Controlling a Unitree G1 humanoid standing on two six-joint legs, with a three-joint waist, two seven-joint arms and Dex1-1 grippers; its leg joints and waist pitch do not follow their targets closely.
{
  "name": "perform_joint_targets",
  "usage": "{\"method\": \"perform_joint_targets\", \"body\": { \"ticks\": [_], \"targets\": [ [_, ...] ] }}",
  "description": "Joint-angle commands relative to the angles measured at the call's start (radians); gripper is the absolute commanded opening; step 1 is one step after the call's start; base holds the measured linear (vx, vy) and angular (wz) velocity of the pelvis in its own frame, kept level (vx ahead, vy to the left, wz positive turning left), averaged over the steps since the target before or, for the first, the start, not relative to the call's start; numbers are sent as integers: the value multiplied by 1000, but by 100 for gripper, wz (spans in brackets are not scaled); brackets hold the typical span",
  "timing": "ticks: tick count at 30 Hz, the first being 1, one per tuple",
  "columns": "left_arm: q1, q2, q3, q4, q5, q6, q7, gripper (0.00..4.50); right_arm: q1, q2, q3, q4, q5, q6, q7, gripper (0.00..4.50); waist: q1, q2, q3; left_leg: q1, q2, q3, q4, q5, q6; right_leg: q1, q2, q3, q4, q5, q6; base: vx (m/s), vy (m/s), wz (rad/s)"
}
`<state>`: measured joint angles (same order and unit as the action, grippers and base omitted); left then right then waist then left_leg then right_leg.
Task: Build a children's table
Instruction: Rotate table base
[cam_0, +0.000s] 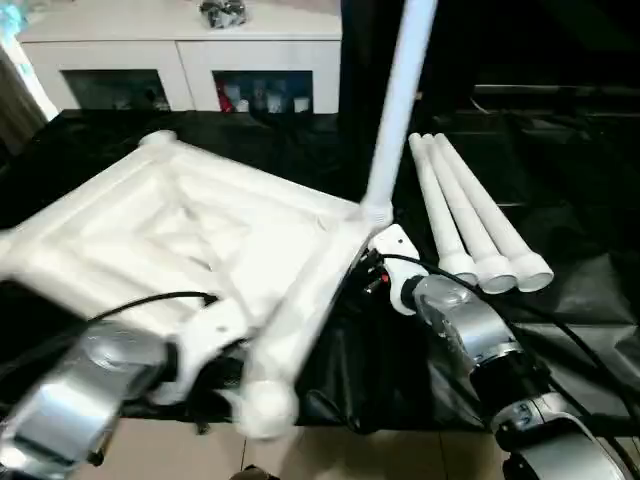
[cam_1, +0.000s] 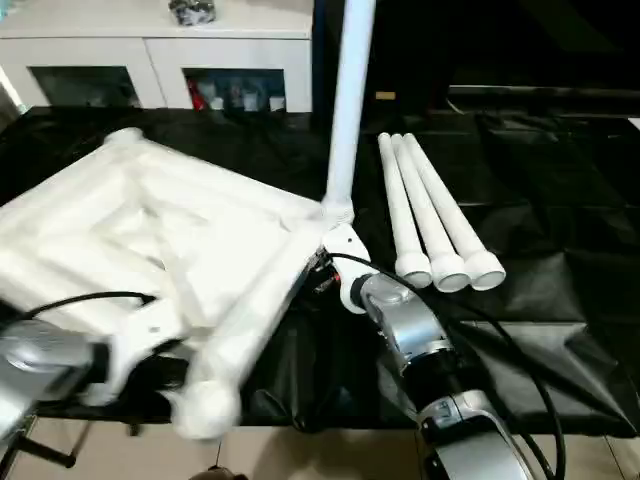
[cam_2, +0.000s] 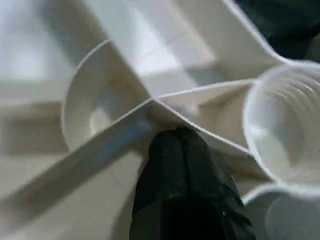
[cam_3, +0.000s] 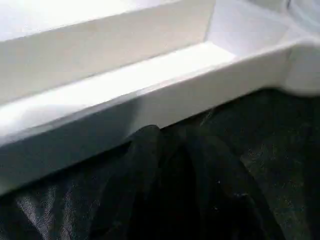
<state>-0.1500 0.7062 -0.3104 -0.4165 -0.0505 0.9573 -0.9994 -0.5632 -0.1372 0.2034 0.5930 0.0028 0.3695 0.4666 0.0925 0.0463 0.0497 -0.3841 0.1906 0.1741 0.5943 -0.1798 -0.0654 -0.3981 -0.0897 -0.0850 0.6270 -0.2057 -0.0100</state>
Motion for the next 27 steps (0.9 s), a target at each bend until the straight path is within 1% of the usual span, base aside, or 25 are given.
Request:
{"method": "perform_joint_targets", "body": {
  "ticks": [1, 2, 3, 4, 5, 6, 7, 9, 10, 11, 12, 13, 14, 15, 17, 18, 19, 20, 21, 22, 23, 24, 25, 26, 27],
  "targets": [
    [-31, -33, -28, 7, -6, -23, 6, 0, -31, 11, 7, 8, -6, -23, 8, 70, 2, 1, -65, 15, 28, -11, -67, -152, -1, 50, -55, 52, -65, -86, -224, 0, 0, 0],
    [-48, -52, -40, 26, 0, -33, 17, 0, -34, 13, 7, 14, -6, -29, 11, 62, 1, 2, -64, 13, 27, -11, -67, -156, 1, 51, -54, 52, -67, -102, -222, 0, 0, 0],
    [-72, -80, -55, 56, 8, -45, 32, 0, -37, 16, 8, 19, -6, -34, 15, 38, 1, 2, -63, 14, 27, -11, -67, -163, 0, 50, -54, 52, -68, -114, -219, 0, 0, 0],
    [-89, -94, -67, 74, 12, -51, 35, 0, -39, 19, 9, 21, -6, -36, 19, 38, 2, 2, -65, 16, 28, -11, -67, -169, -4, 51, -54, 52, -69, -122, -216, 0, 0, 0],
    [-104, -102, -79, 82, 10, -53, 34, 0, -41, 21, 10, 25, -6, -39, 21, 30, 1, 1, -64, 13, 28, -12, -68, -168, -4, 52, -54, 52, -69, -124, -213, 0, 0, 0],
    [-125, -120, -93, 94, 11, -52, 42, 0, -43, 24, 12, 30, -6, -43, 26, 16, 1, 1, -66, 13, 28, -13, -67, -168, -5, 53, -55, 52, -68, -125, -209, 0, 0, 0],
    [-161, -150, -117, 114, 11, -52, 55, 0, -47, 29, 15, 38, -5, -50, 32, 7, 0, 3, -66, 15, 28, -13, -66, -161, -3, 51, -54, 51, -66, -113, -213, 0, 0, 0],
    [-178, -167, -124, 125, 12, -55, 60, 0, -48, 32, 14, 40, -2, -52, 38, 7, 0, 1, -67, 15, 28, -11, -64, -159, -1, 52, -54, 52, -67, -104, -219, 0, 0, 0],
    [-190, -180, -128, 134, 12, -56, 64, 0, -49, 34, 14, 41, 1, -53, 44, 7, 2, 0, -68, 12, 28, -13, -64, -144, 1, 57, -56, 51, -64, -87, -221, 0, 0, 0],
    [-202, -197, -132, 144, 11, -58, 67, 0, -49, 38, 13, 41, 6, -53, 52, 7, 1, 2, -69, 10, 28, -14, -64, -137, 2, 57, -55, 50, -62, -77, -221, 0, 0, 0],
    [-227, -222, -145, 168, 16, -65, 71, 0, -50, 43, 14, 46, 9, -58, 61, 7, 0, 0, -69, 11, 27, -13, -62, -134, 6, 56, -53, 50, -62, -63, -223, 0, 0, 0],
    [-232, -229, -147, 174, 15, -67, 71, 0, -50, 45, 15, 47, 10, -60, 66, 7, -1, 0, -69, 11, 27, -12, -62, -134, 7, 56, -53, 50, -63, -61, -225, 0, 0, 0],
    [-254, -256, -156, 193, 10, -66, 75, 0, -48, 52, 19, 47, 13, -64, 79, 7, -1, 4, -70, 8, 26, -14, -60, -129, 9, 60, -54, 49, -61, -47, -227, 0, 0, 0],
    [-255, -258, -157, 194, 9, -66, 76, 0, -47, 53, 19, 47, 13, -64, 80, 7, -1, 2, -70, 9, 26, -13, -61, -129, 11, 59, -53, 48, -62, -47, -227, 0, 0, 0],
    [-277, -283, -172, 214, 7, -67, 85, 0, -44, 68, 20, 52, 21, -71, 93, 7, -2, 8, -72, 10, 26, -14, -59, -123, 16, 59, -53, 48, -61, -26, -235, 0, 0, 0],
    [-277, -283, -172, 214, 7, -67, 85, 0, -44, 68, 20, 52, 21, -71, 93, 7, -2, 6, -73, 10, 26, -14, -58, -121, 18, 60, -53, 48, -60, -19, -238, 0, 0, 0],
    [-283, -289, -176, 221, 6, -70, 91, 0, -44, 73, 20, 55, 22, -74, 94, 7, -2, 8, -73, 8, 27, -16, -58, -116, 20, 62, -54, 47, -58, -10, -242, 0, 0, 0],
    [-295, -300, -178, 249, 21, -88, 112, 0, -47, 80, 19, 60, 20, -80, 88, 7, -2, 11, -73, 11, 26, -14, -57, -123, 22, 59, -53, 47, -60, -13, -244, 0, 0, 0],
    [-299, -303, -179, 261, 27, -95, 119, 0, -47, 82, 17, 61, 19, -82, 85, 7, -3, 9, -73, 11, 26, -14, -57, -126, 22, 59, -53, 47, -61, -15, -244, 0, 0, 0],
    [-307, -311, -174, 287, 38, -108, 138, 0, -49, 88, 11, 63, 21, -87, 82, 7, -1, 12, -72, 11, 26, -15, -58, -137, 20, 59, -53, 47, -62, -23, -244, 0, 0, 0],
    [-310, -317, -164, 302, 40, -114, 150, 0, -50, 91, 5, 61, 26, -89, 81, 7, -3, 11, -71, 11, 26, -15, -59, -146, 19, 59, -53, 46, -63, -32, -243, 0, 0, 0],
    [-320, -332, -136, 344, 50, -149, 186, 0, -52, 91, -7, 56, 25, -107, 67, 7, -3, 11, -71, 12, 28, -16, -61, -163, 13, 60, -54, 46, -65, -46, -239, 0, 0, 0],
    [-326, -337, -123, 368, 58, -164, 206, 0, -55, 90, -16, 54, 24, -115, 53, 7, -3, 10, -71, 13, 28, -15, -60, -166, 12, 60, -54, 46, -66, -48, -238, 0, 0, 0],
    [-326, -337, -123, 368, 58, -164, 206, 0, -55, 90, -16, 54, 24, -115, 53, 7, -1, 11, -72, 14, 28, -16, -60, -165, 10, 59, -54, 47, -65, -48, -235, 0, 0, 0],
    [-334, -336, -109, 400, 71, -197, 230, 0, -60, 86, -32, 49, 22, -127, 24, 7, -2, 10, -73, 13, 29, -16, -60, -163, 10, 60, -54, 47, -64, -44, -235, 0, 0, 0]
  ]
}}
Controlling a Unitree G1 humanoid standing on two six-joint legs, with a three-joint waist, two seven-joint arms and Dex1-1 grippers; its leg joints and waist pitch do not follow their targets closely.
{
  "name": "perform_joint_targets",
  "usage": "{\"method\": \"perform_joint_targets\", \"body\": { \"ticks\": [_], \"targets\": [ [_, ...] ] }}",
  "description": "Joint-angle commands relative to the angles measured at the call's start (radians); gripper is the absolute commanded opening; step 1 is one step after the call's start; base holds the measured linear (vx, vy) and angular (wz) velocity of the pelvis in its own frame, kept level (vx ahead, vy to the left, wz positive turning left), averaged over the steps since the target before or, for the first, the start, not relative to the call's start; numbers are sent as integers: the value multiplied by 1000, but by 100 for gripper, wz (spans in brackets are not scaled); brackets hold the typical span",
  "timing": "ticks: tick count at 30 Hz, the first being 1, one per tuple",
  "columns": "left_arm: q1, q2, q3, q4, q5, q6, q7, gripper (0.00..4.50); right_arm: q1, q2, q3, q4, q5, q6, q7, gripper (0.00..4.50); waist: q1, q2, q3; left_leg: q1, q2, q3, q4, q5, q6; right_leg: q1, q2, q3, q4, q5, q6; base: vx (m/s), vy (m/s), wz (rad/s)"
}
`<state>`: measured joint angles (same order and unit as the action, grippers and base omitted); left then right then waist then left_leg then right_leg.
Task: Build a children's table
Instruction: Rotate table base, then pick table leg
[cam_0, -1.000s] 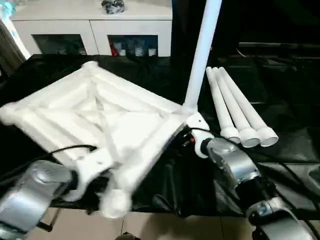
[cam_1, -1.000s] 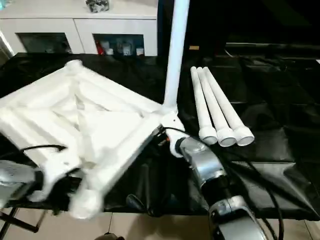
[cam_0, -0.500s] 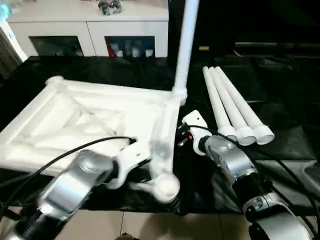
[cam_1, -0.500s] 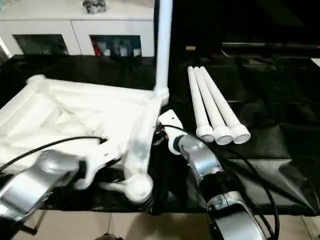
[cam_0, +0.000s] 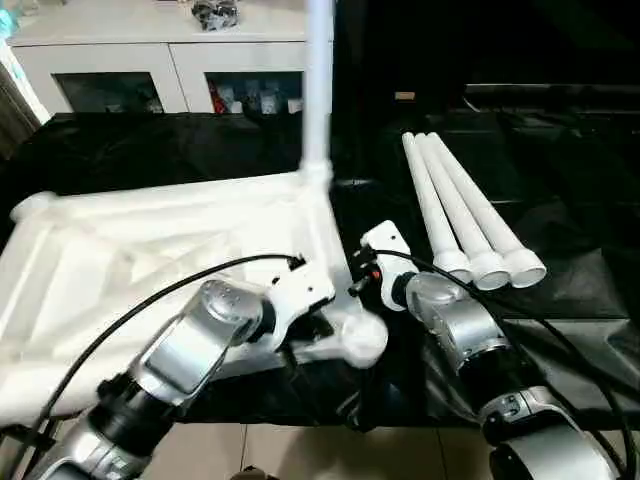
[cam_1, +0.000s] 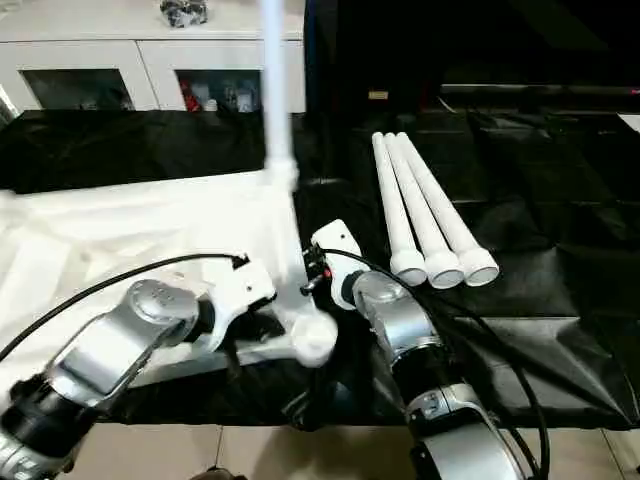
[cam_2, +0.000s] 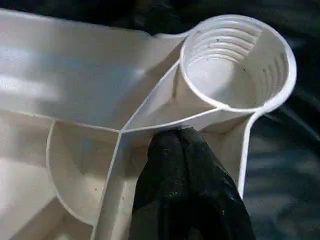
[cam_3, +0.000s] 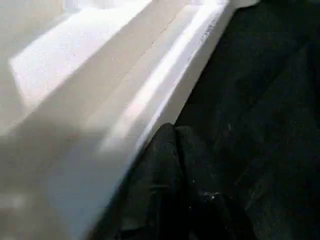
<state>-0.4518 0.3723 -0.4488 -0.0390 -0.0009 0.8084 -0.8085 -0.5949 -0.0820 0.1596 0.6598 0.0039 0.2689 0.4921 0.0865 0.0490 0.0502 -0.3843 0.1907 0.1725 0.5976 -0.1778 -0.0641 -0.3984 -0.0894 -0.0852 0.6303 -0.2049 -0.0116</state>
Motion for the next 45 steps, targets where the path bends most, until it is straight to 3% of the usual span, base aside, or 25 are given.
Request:
{"method": "perform_joint_targets", "body": {
  "ticks": [1, 3, 8, 12, 13, 15, 16, 17, 22, 24, 28, 29, 33, 35, 39, 40, 45],
  "targets": [
    [-37, 8, 41, 54, 33, -101, 58, 0, -36, 26, -16, -24, 16, -42, -51, 7, 7, 8, -74, 13, 28, -15, -63, -160, 10, 59, -56, 47, -69, -46, -229, 0, 0, 0],
    [-39, 12, 46, 65, 36, -119, 64, 0, -39, 24, -28, -28, 17, -45, -72, 7, 6, 9, -75, 14, 29, -16, -64, -156, 6, 59, -55, 46, -66, -40, -227, 0, 0, 0],
    [-27, 39, 118, 132, 16, -271, 83, 0, -33, -2, -148, -135, 49, 17, -175, 7, 10, 13, -76, 17, 29, -15, -63, -143, 3, 56, -51, 48, -62, -2, -215, 0, 0, 0],
    [-14, 52, 142, 157, 1, -363, 70, 0, -25, -20, -184, -178, 65, 29, -205, 7, 11, 14, -76, 18, 28, -16, -66, -167, -14, 56, -52, 46, -63, -22, -204, 0, 0, 0],
    [-13, 53, 143, 155, -1, -364, 69, 0, -24, -21, -186, -179, 64, 30, -206, 7, 11, 14, -76, 16, 27, -15, -66, -169, -15, 57, -53, 47, -63, -26, -206, 0, 0, 0],
    [24, 51, 228, 87, -73, -313, 47, 0, -19, -55, -247, -222, 79, 145, -261, 7, 8, 17, -75, 15, 27, -15, -65, -155, -17, 60, -53, 47, -61, -5, -216, 0, 0, 0],
    [27, 50, 236, 81, -80, -303, 46, 0, -19, -58, -253, -224, 82, 159, -264, 7, 8, 17, -75, 15, 27, -15, -65, -151, -15, 61, -53, 47, -59, -2, -219, 0, 0, 0],
    [35, 55, 247, 66, -96, -272, 37, 33, -19, -65, -266, -230, 84, 198, -280, 33, 8, 19, -75, 16, 25, -12, -63, -154, -13, 57, -50, 47, -62, -15, -219, 0, 0, 0],
    [68, 65, 261, 6, -126, -218, 33, 47, -27, -95, -282, -234, 53, 273, -333, 56, 7, 17, -72, 16, 25, -12, -65, -161, -17, 56, -51, 47, -66, -68, -208, 0, 0, 0],
    [77, 56, 267, -17, -143, -213, 39, 85, -33, -102, -290, -238, 50, 285, -344, 87, 7, 15, -72, 16, 25, -11, -65, -165, -16, 55, -52, 47, -69, -80, -208, 0, 0, 0],
    [89, 45, 259, -74, -165, -195, 34, 98, -64, -128, -288, -198, 48, 293, -348, 104, 8, 15, -73, 16, 26, -11, -63, -151, -11, 55, -52, 46, -67, -74, -205, 0, 0, 0],
    [89, 42, 259, -82, -171, -186, 33, 127, -71, -131, -290, -188, 48, 295, -349, 128, 7, 14, -72, 15, 25, -9, -62, -148, -11, 55, -50, 47, -67, -73, -207, 0, 0, 0],
    [95, 42, 248, -112, -183, -157, 25, 129, -111, -141, -286, -119, 51, 330, -345, 148, 5, 15, -72, 14, 23, -10, -61, -146, -8, 55, -49, 46, -68, -77, -207, 0, 0, 0],
    [96, 42, 246, -117, -186, -153, 29, 161, -121, -142, -287, -96, 49, 325, -348, 170, 4, 14, -72, 14, 22, -9, -60, -142, -8, 55, -49, 46, -67, -71, -213, 0, 0, 0],
    [96, 44, 239, -138, -192, -141, 36, 164, -156, -145, -292, -18, 48, 313, -367, 192, 5, 12, -74, 14, 23, -9, -59, -132, -6, 56, -49, 45, -65, -57, -219, 0, 0, 0],
    [96, 45, 238, -139, -193, -139, 37, 203, -161, -147, -292, -7, 47, 313, -368, 213, 5, 11, -73, 14, 23, -8, -59, -134, -5, 56, -49, 45, -65, -57, -219, 0, 0, 0],
    [93, 53, 229, -152, -170, -160, 47, 222, -216, -156, -298, 101, 38, 309, -399, 250, 6, 11, -72, 16, 23, -8, -58, -145, -10, 54, -49, 45, -67, -80, -216, 0, 0, 0]
  ]
}}
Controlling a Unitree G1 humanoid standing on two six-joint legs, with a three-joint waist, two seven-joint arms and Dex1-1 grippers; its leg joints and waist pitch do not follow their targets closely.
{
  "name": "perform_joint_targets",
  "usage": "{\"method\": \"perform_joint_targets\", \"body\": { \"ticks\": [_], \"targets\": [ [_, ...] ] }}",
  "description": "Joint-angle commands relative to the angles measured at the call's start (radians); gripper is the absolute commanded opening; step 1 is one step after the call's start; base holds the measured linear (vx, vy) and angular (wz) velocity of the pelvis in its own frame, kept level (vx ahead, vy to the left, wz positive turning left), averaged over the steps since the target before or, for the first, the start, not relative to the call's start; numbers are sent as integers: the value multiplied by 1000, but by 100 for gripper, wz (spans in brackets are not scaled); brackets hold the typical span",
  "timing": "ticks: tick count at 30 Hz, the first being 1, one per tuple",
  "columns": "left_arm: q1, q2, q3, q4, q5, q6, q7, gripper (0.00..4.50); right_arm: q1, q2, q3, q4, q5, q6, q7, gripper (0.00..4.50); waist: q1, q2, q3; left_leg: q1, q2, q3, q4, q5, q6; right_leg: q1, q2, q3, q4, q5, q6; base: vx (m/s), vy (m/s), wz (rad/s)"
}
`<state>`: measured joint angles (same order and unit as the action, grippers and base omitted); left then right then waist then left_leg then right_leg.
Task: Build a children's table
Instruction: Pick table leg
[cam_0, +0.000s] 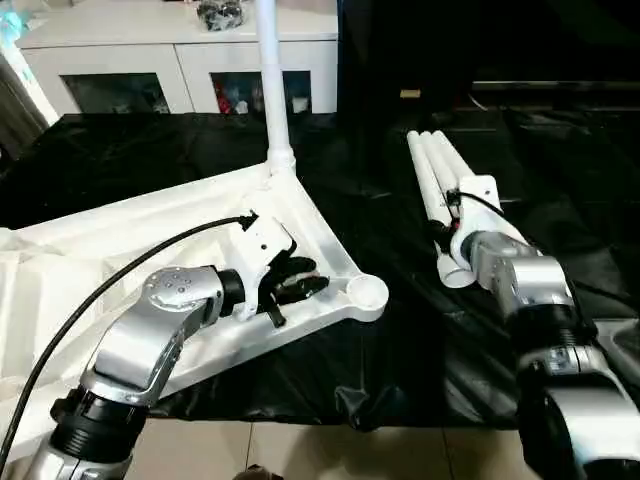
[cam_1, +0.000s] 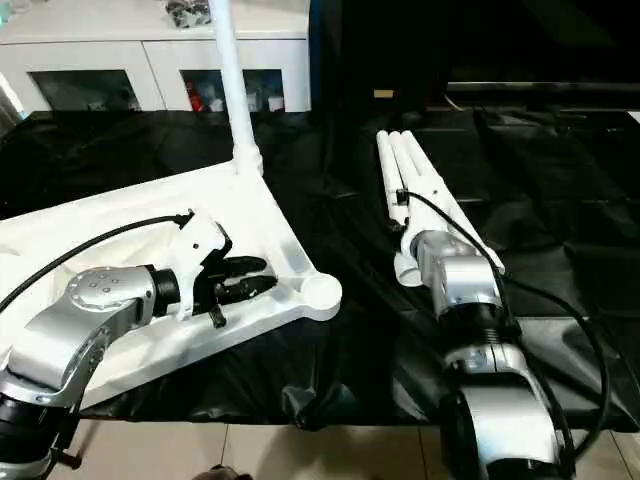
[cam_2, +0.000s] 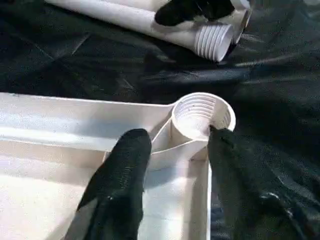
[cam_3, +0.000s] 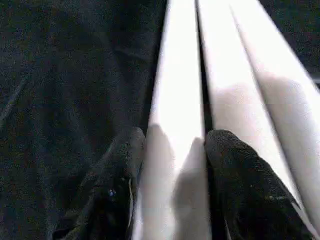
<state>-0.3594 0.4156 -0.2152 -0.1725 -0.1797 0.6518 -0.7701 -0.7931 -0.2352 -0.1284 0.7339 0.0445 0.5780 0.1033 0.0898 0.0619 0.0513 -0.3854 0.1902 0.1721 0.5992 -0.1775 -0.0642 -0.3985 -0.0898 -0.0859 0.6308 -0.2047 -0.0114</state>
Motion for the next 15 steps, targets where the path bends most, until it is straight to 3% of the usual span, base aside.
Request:
{"method": "perform_joint_targets", "body": {
  "ticks": [1, 9, 13, 15],
  "targets": [
    [1, 12, -6, -21, 10, -3, 8, 222, -32, -4, -11, 51, 2, 9, -1, 250, 2, -2, -73, 15, 23, -8, -60, -143, -10, 57, -48, 45, -66, -74, -215, 0, 0, 0],
    [-3, 26, -10, -25, 10, 0, 6, 222, -126, -19, 16, 226, -5, 112, 49, 250, 2, 0, -76, 15, 23, -7, -56, -132, 0, 56, -48, 43, -61, -43, -239, 0, 0, 0],
    [-9, 30, -10, -28, 1, 7, -3, 222, -165, -28, 11, 297, -5, 97, 64, 250, 3, 1, -73, 14, 24, -8, -58, -157, -10, 56, -50, 43, -63, -65, -239, 0, 0, 0],
    [-11, 34, -14, -30, -1, 9, -9, 240, -179, -34, 18, 324, -14, 92, 70, 215, 2, 0, -74, 15, 24, -7, -58, -160, -11, 56, -49, 43, -62, -67, -241, 0, 0, 0]
  ]
}}
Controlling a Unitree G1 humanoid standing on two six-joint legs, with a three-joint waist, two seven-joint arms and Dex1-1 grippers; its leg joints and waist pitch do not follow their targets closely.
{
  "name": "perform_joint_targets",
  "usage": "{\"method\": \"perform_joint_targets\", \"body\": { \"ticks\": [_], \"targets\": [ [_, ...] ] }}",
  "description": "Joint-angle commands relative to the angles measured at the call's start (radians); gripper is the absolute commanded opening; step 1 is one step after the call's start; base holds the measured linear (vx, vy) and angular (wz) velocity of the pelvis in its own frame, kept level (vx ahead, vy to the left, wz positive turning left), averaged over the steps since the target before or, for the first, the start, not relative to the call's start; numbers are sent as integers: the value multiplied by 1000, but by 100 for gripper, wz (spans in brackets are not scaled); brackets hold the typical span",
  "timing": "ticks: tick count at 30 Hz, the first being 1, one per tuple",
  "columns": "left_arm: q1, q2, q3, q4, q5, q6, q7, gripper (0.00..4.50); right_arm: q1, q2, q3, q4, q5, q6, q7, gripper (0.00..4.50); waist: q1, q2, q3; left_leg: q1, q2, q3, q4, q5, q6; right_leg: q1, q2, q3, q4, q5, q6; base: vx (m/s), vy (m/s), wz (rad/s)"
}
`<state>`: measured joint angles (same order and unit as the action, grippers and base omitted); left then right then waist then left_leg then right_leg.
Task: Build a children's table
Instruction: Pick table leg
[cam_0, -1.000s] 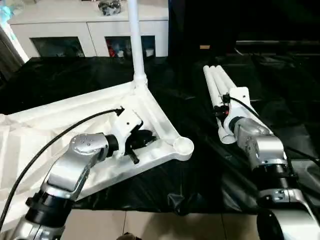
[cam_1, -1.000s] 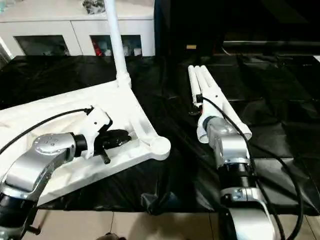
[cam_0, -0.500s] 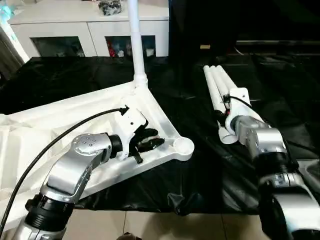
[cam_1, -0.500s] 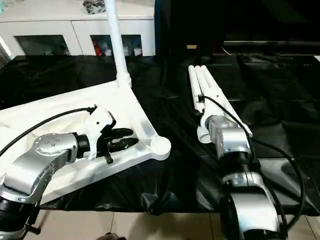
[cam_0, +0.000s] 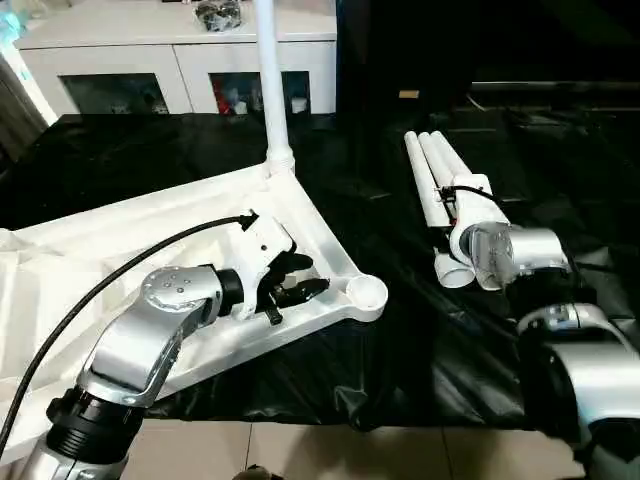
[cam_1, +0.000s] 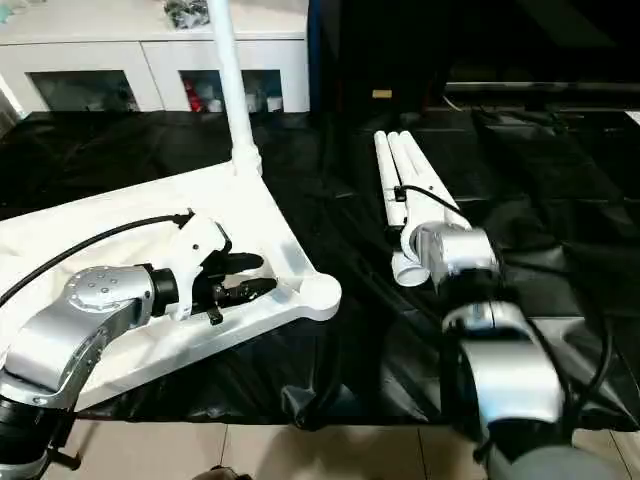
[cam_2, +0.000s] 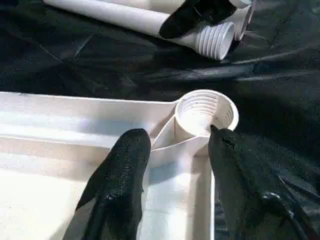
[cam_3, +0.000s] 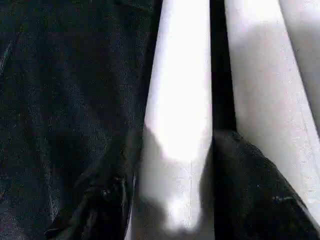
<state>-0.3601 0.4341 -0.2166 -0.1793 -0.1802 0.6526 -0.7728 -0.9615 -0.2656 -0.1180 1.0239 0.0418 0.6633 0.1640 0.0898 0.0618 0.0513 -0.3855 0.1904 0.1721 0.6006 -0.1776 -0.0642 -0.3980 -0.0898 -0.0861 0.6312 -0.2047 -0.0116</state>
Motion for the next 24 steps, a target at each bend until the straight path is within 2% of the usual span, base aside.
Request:
{"method": "perform_joint_targets", "body": {
  "ticks": [1, 5, 8, 9, 11, 13, 24],
  "targets": [
    [-10, 20, -17, -25, 0, 7, -11, 240, -28, -11, 9, 72, -14, 2, 25, 210, 2, 0, -74, 15, 24, -7, -58, -163, -10, 55, -49, 43, -61, -66, -245, 0, 0, 0],
    [-9, 23, -22, -29, -3, 9, -14, 240, -47, -17, 29, 126, -26, 1, 59, 188, 3, 0, -74, 14, 25, -7, -58, -163, -7, 55, -50, 42, -61, -66, -249, 0, 0, 0],
    [-9, 26, -27, -30, -5, 12, -22, 240, -53, -17, 23, 157, -19, 1, 85, 186, 4, -1, -73, 13, 26, -7, -57, -163, -2, 55, -51, 42, -60, -65, -252, 0, 0, 0],
    [-9, 28, -28, -29, -6, 12, -25, 240, -56, -18, 14, 175, -14, -2, 83, 185, 4, -5, -73, 13, 27, -6, -58, -160, 0, 55, -50, 42, -60, -64, -252, 0, 0, 0],
    [-9, 29, -29, -29, -6, 12, -26, 240, -58, -19, 14, 188, -16, -7, 87, 185, 4, -2, -73, 13, 27, -7, -57, -163, -2, 55, -51, 42, -60, -70, -255, 0, 0, 0],
    [-12, 34, -30, -25, -6, 11, -29, 240, -64, -22, 7, 212, -12, -11, 101, 185, 4, -7, -72, 13, 26, -6, -58, -173, -1, 55, -52, 42, -62, -91, -251, 0, 0, 0],
    [-15, 44, -29, -21, -9, 9, -33, 240, -80, -40, 3, 262, -20, -33, 128, 185, 6, -6, -72, 14, 27, -6, -57, -174, 1, 52, -51, 42, -62, -96, -251, 0, 0, 0]
  ]
}}
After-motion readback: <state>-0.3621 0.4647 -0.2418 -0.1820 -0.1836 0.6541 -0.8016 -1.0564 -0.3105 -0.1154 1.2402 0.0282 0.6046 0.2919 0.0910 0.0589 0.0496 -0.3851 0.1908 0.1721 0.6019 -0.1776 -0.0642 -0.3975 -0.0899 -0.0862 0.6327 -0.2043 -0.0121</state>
